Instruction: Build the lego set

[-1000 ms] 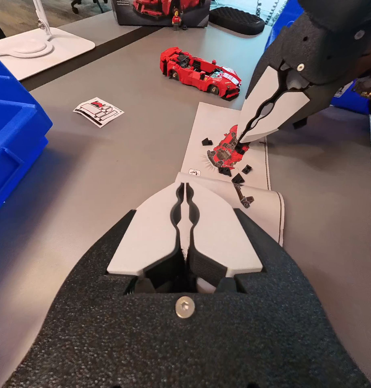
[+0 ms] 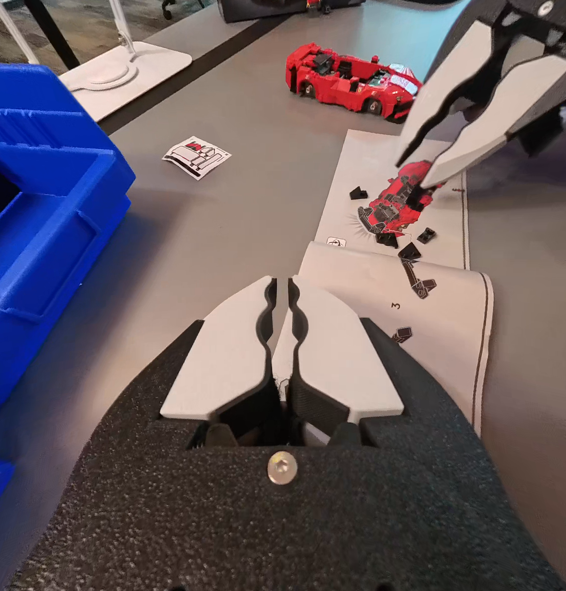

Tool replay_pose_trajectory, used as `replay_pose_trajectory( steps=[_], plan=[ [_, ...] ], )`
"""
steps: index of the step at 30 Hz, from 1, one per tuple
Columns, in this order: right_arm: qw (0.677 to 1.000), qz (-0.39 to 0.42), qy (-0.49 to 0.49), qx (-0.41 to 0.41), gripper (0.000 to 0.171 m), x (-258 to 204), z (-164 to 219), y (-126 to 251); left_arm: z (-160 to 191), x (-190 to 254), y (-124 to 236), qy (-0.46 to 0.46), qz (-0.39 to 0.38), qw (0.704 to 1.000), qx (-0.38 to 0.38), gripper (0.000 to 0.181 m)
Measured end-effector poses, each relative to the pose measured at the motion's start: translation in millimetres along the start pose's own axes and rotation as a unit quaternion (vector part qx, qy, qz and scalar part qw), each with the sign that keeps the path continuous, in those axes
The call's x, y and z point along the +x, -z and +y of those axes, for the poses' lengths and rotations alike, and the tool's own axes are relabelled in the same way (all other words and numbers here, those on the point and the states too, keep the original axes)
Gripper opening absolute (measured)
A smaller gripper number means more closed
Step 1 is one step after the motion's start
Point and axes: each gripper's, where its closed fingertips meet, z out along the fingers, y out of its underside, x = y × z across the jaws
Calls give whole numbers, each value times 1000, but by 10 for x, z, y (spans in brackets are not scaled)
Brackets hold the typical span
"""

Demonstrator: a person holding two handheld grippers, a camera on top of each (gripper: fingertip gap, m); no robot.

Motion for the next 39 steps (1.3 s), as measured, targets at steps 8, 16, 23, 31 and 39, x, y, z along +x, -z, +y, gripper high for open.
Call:
replay_pose_trajectory(
  steps=[8,16,23,31,39],
  plan=[
    [994,-24,-10,107,24,80,-305,-53,-191,370,-78,-15,47,999,3,19],
    [989,-8,-57,138,21,159,-222,16,-713,794,-401,27,109,991,69,55],
    [981,-16,-71,180,24,174,-271,126,-784,687,-604,-56,135,984,104,49],
    [983,-52,-45,170,24,57,-245,-27,-712,619,-475,4,161,978,132,45],
    [989,-35,25,140,46,-75,-234,-58,-808,552,-309,-14,124,983,136,47]
  ],
)
